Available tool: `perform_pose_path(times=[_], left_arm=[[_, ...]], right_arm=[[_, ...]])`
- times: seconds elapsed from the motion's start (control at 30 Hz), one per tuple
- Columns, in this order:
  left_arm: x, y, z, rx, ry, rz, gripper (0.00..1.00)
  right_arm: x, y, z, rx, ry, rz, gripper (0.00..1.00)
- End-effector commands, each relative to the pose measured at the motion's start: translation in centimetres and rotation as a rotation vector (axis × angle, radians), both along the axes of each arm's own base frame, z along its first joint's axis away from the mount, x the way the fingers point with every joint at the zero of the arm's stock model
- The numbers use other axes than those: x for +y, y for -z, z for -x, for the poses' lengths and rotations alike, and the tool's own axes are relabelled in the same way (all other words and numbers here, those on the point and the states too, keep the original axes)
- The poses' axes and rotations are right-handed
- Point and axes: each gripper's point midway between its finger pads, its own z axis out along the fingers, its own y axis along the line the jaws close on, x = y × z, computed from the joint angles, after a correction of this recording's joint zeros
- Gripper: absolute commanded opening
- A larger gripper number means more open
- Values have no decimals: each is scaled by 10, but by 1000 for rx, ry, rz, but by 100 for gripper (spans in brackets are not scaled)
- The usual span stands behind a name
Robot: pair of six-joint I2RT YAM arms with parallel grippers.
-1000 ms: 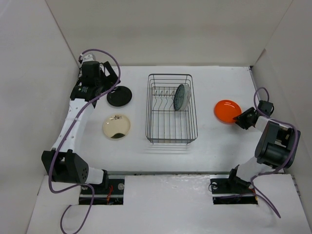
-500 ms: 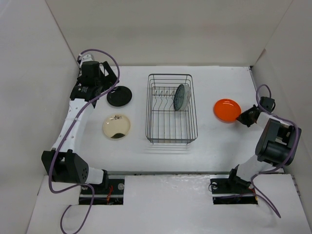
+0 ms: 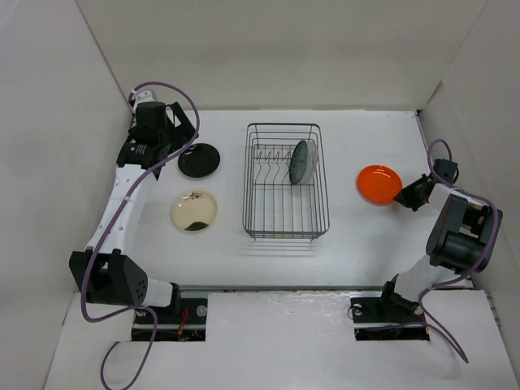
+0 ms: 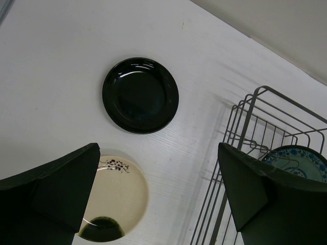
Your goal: Load the plates into the dish rack
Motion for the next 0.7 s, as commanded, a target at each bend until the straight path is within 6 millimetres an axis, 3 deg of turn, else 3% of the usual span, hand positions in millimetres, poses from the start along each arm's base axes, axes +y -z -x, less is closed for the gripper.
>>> perform_pose_path(times=[0.0,0.3,0.37,0.57,0.67], left_arm=[[5,-23,0,-61,-21,-4,100],[8,-26,2,-70,-26,-17,100],[9,-27,2,-70,-34,-21,100],[10,-34,5,-88,-34,-19,100],[10,-34,5,-88,-34,-19,100]], right_arm=[[-11,-8,-9,0,9,34,15],[-10,-3,-10,46,0,48,22],[-14,-9,-15,38,7,63,24],[-12,0,-14,97,4,70,25],[-13,-4,-18,92,2,84,25]])
